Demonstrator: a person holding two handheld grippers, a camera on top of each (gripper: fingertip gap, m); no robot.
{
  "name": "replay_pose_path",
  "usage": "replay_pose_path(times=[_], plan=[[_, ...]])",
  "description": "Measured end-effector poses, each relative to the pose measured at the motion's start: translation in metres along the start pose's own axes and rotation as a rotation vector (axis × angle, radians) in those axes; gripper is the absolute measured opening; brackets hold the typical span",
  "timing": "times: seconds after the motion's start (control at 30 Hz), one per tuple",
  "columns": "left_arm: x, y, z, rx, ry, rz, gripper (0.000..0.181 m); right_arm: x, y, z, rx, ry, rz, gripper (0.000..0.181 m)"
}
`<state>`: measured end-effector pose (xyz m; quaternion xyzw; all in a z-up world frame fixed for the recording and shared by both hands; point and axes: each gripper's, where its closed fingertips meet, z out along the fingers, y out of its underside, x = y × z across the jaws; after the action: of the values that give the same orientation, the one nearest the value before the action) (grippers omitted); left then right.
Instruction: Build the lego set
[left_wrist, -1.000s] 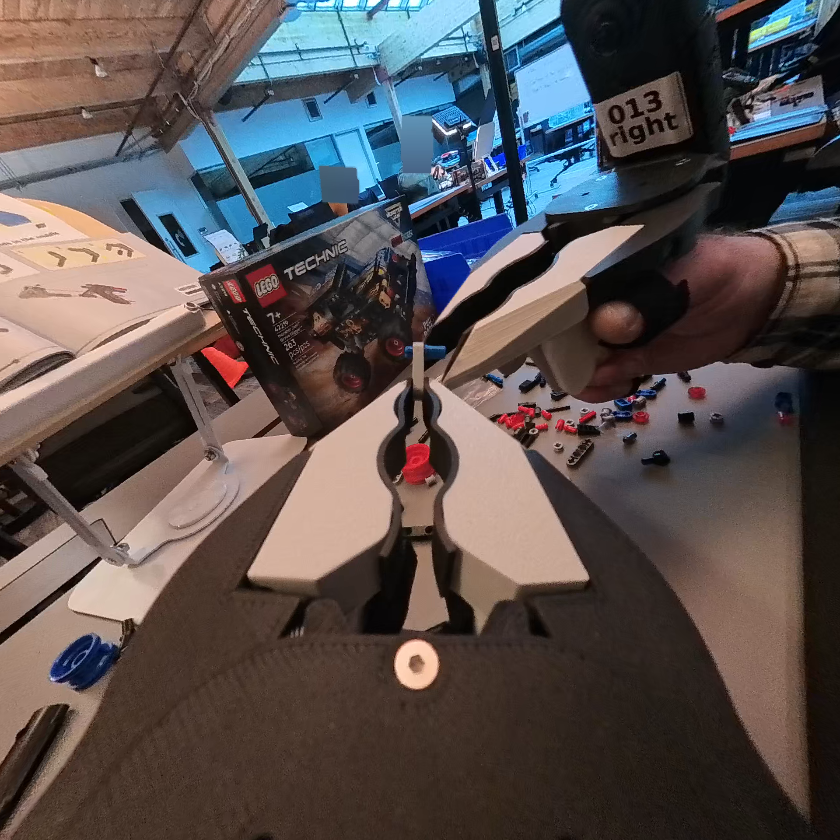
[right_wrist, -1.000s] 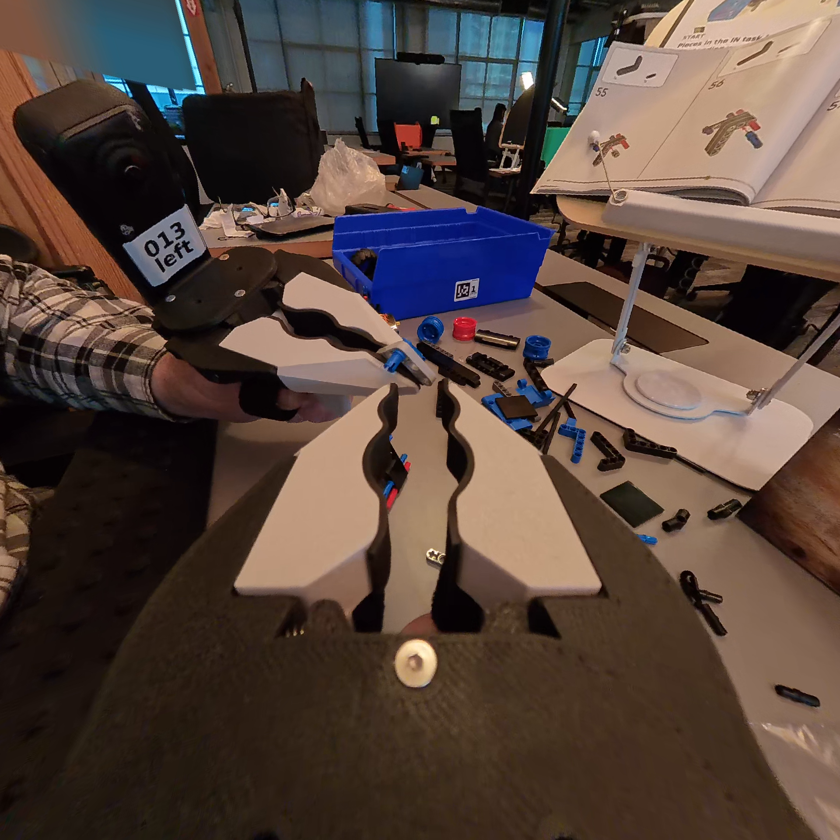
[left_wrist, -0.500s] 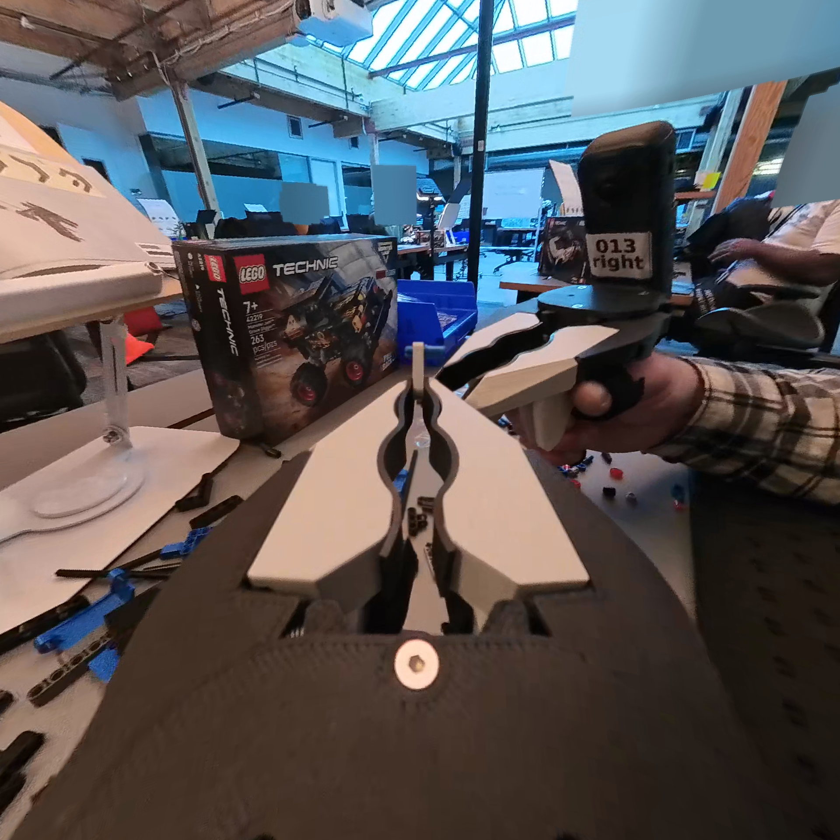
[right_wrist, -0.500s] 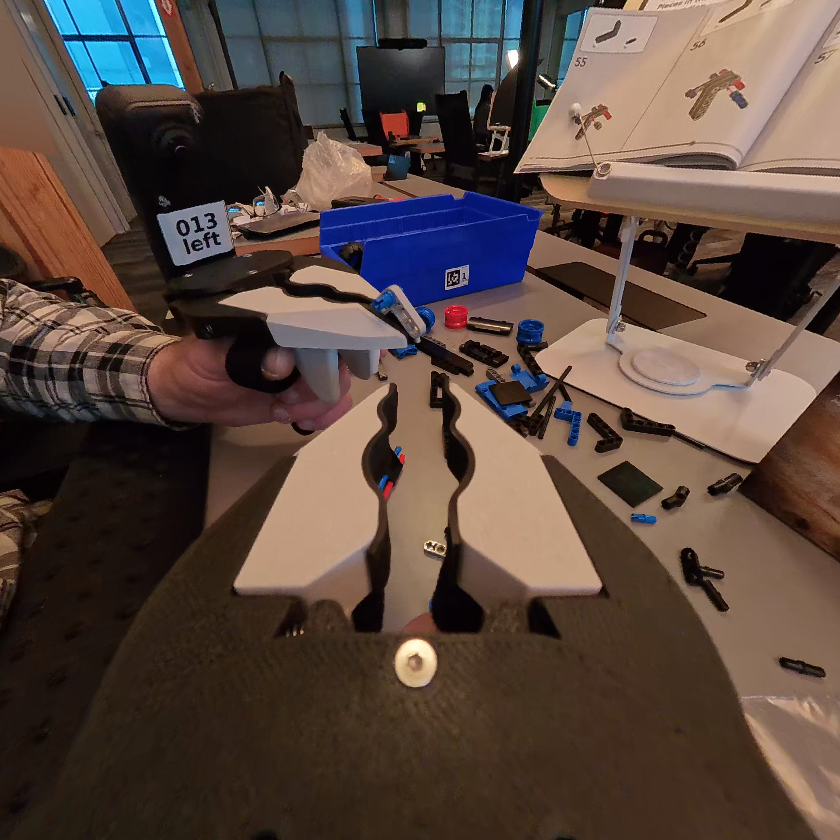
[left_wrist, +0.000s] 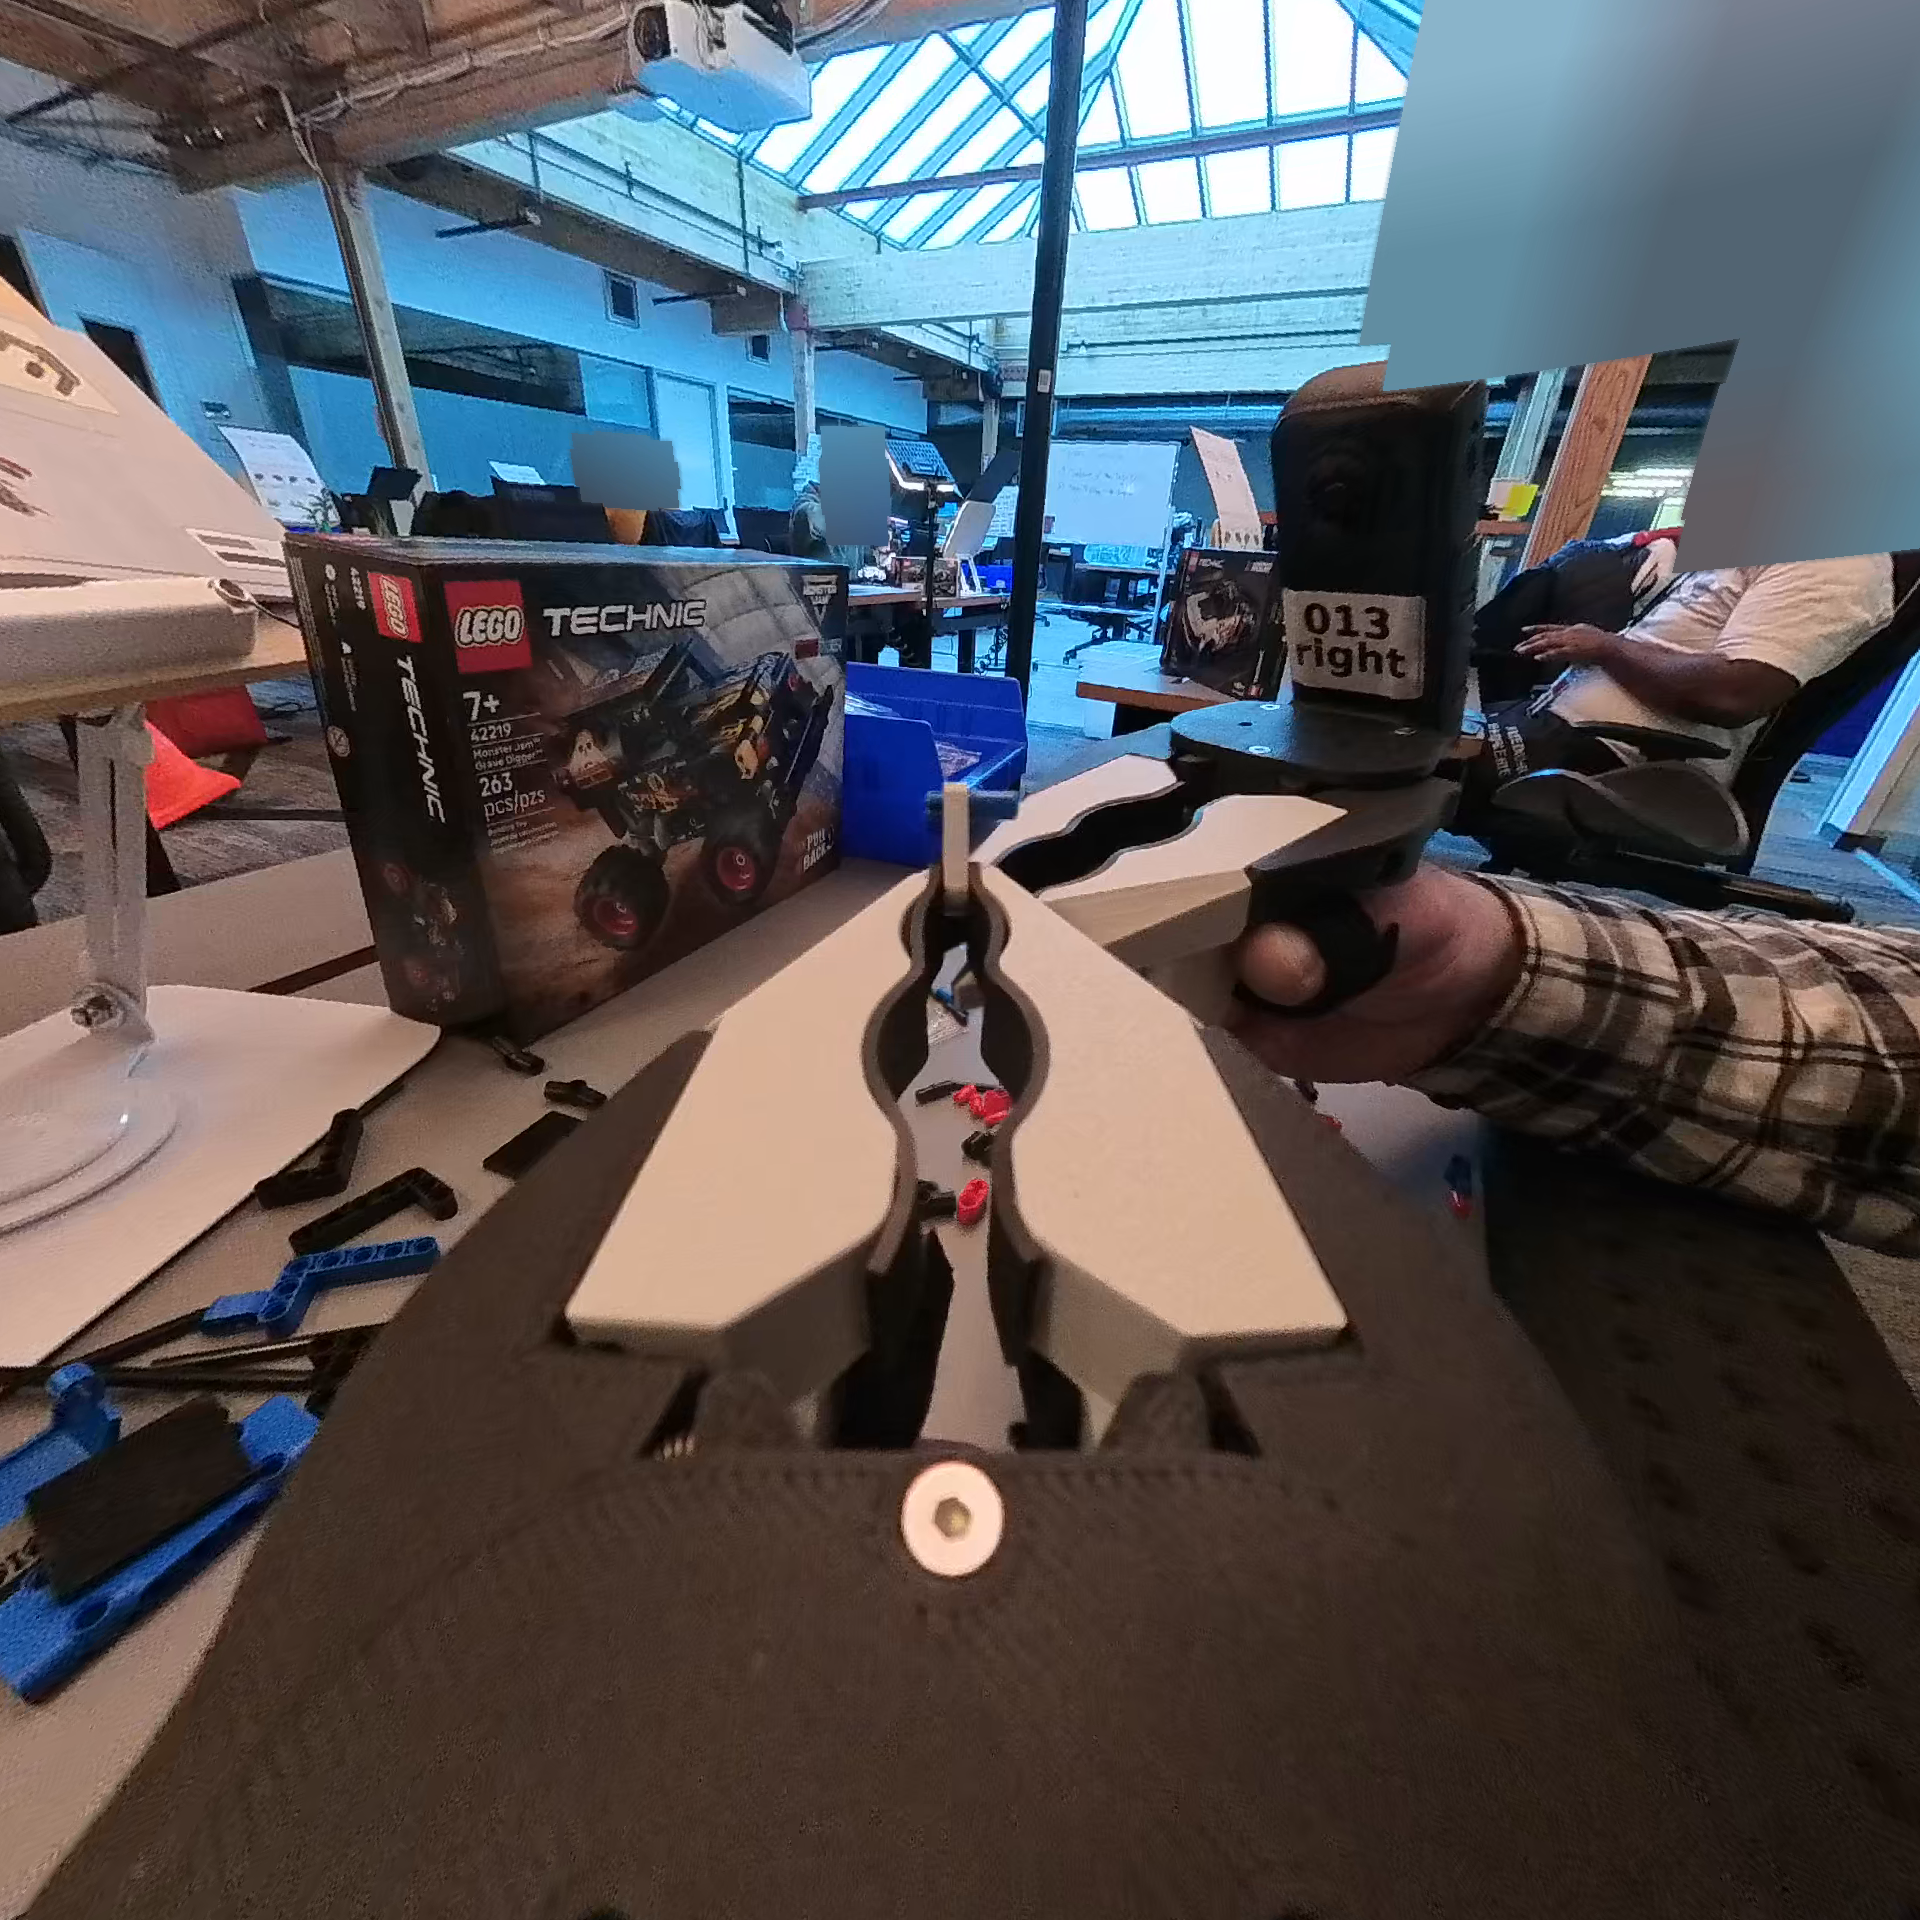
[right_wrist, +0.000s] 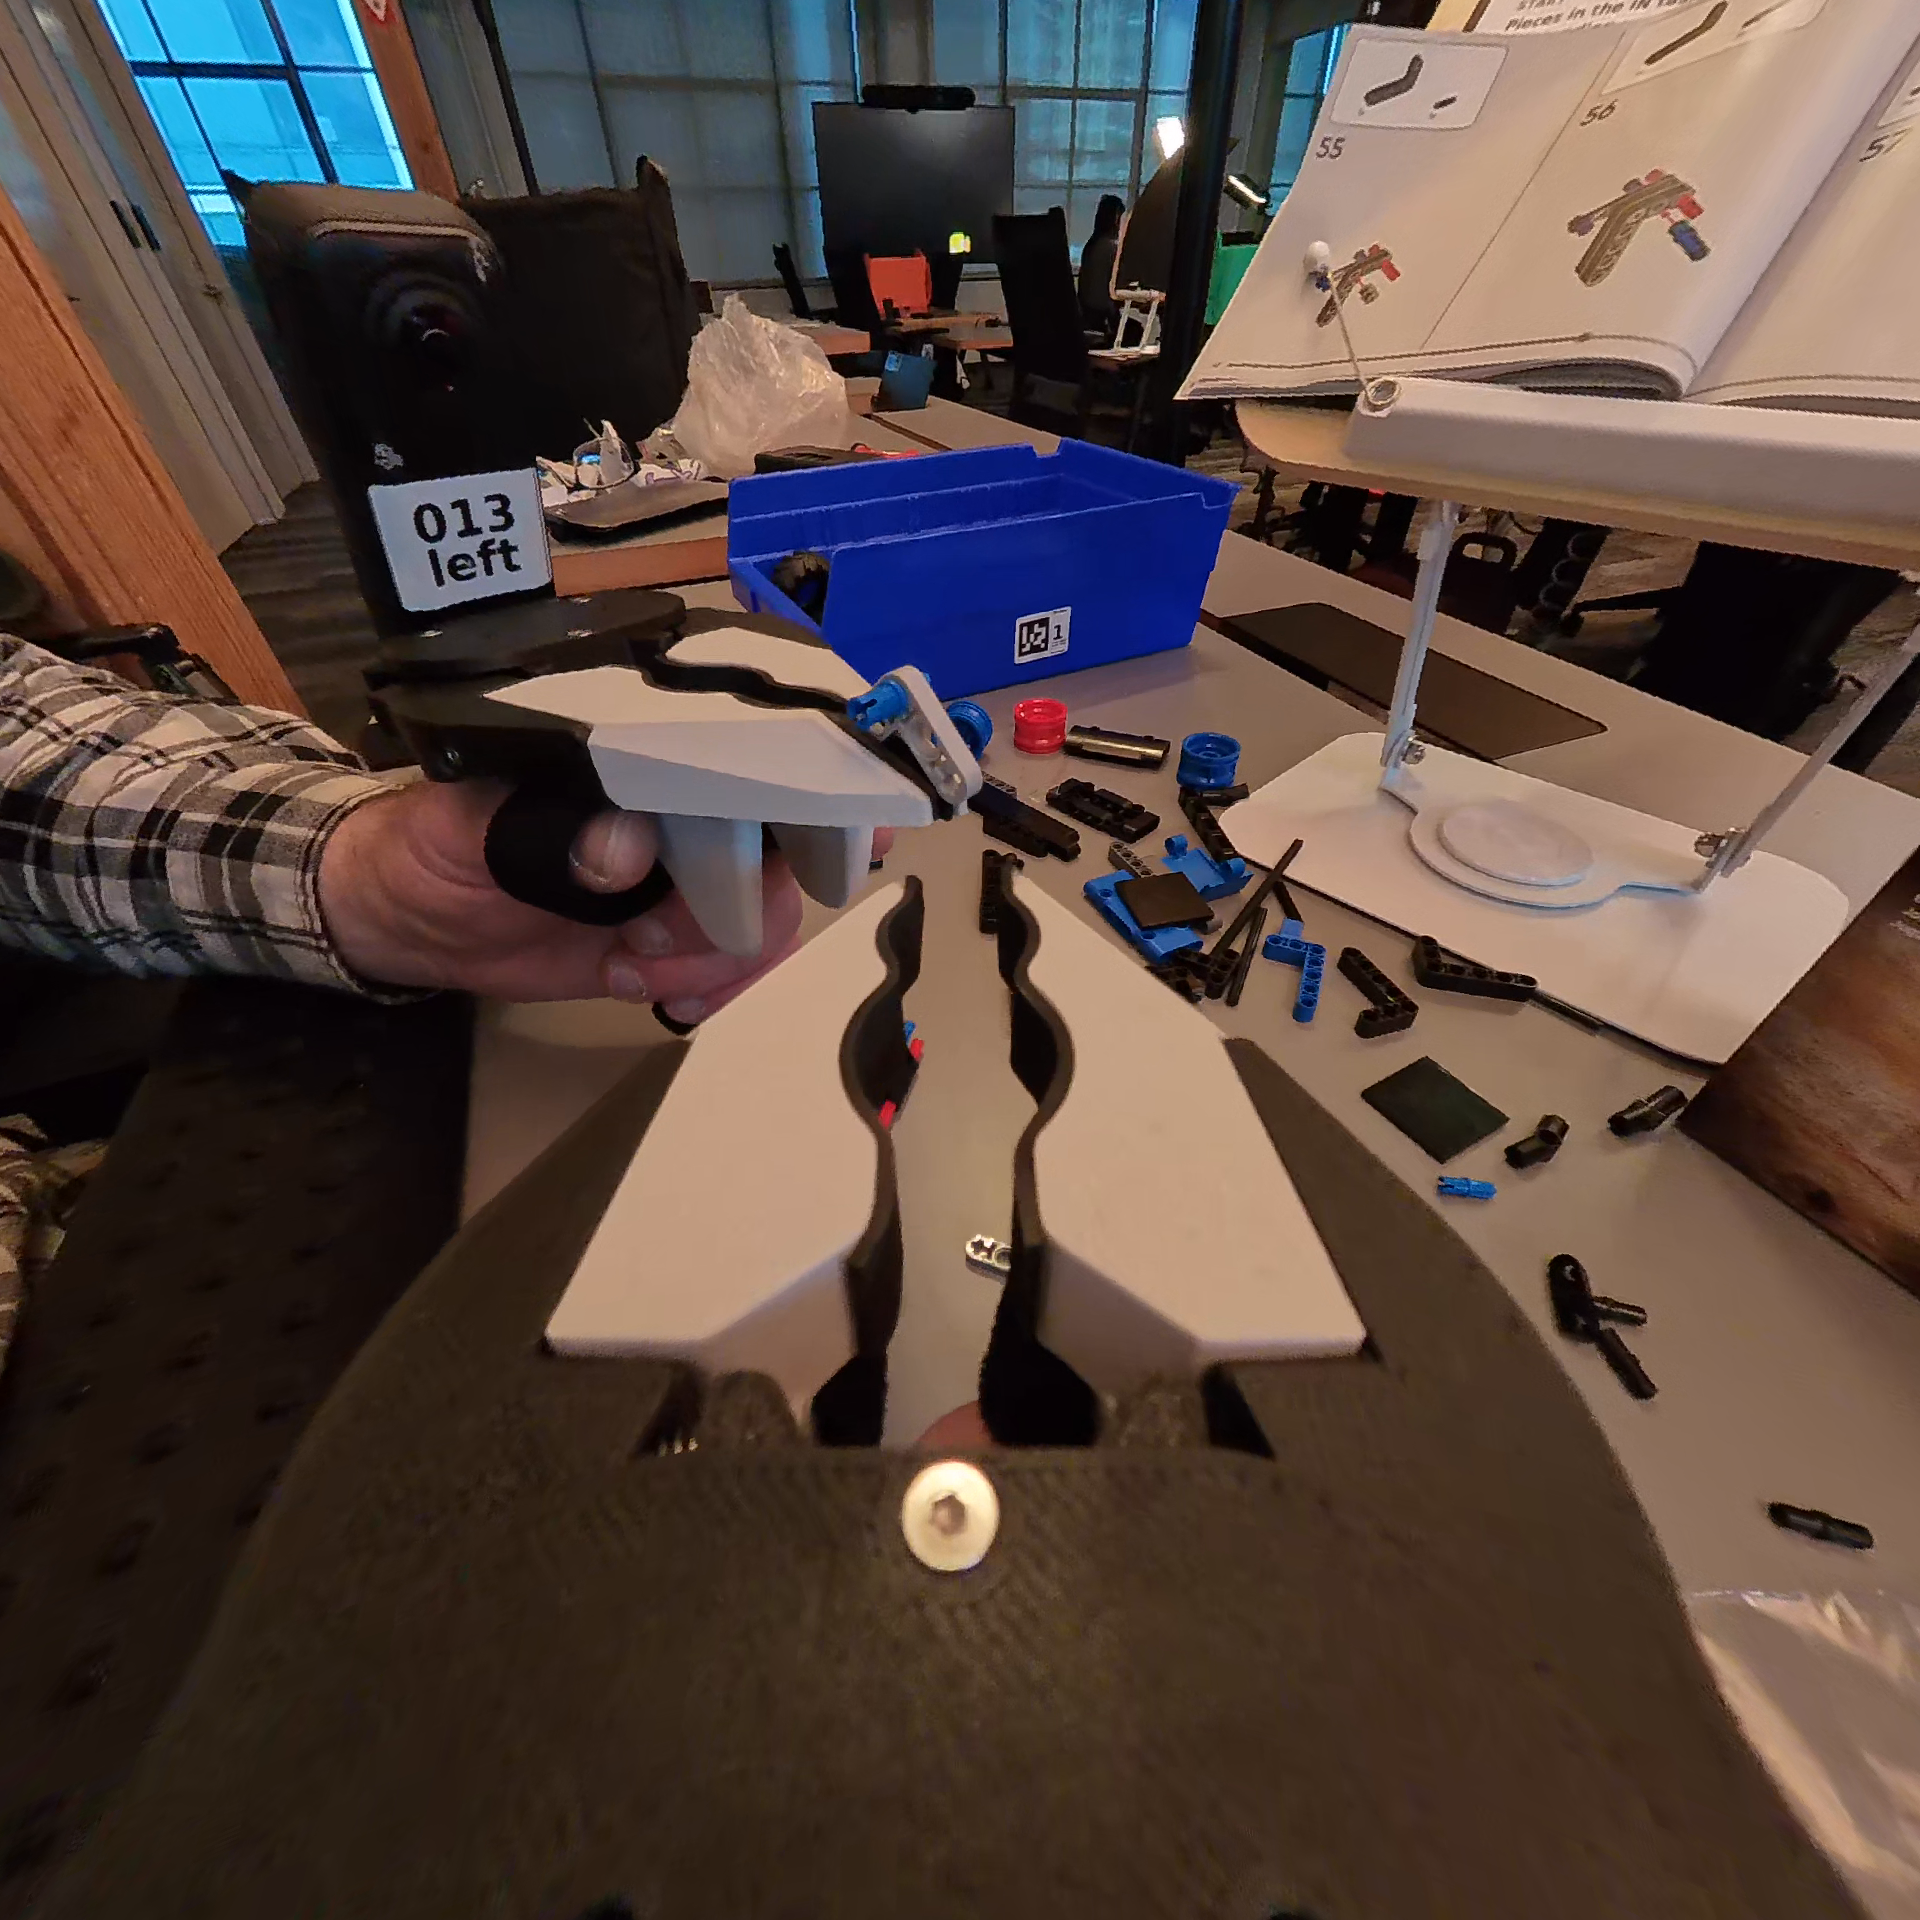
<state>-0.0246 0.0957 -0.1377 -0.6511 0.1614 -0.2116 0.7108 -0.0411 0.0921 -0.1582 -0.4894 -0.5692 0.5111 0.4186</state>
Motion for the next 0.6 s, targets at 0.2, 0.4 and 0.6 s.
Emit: replay_pose_path(times=[0.2, 0.4, 0.6], plan=[[-0.003, 0.000, 0.001, 0.008, -0.006, -0.020, 0.000, 0.005, -0.003, -0.003, 0.011, 0.024, 0.002, 0.011], [-0.005, 0.000, 0.001, 0.017, 0.004, -0.074, 0.000, 0.007, -0.005, -0.004, 0.022, 0.041, -0.009, 0.012], [-0.002, 0.001, 0.002, 0.008, 0.029, -0.091, 0.000, 0.007, -0.015, -0.008, 0.063, 0.091, -0.104, 0.011]])
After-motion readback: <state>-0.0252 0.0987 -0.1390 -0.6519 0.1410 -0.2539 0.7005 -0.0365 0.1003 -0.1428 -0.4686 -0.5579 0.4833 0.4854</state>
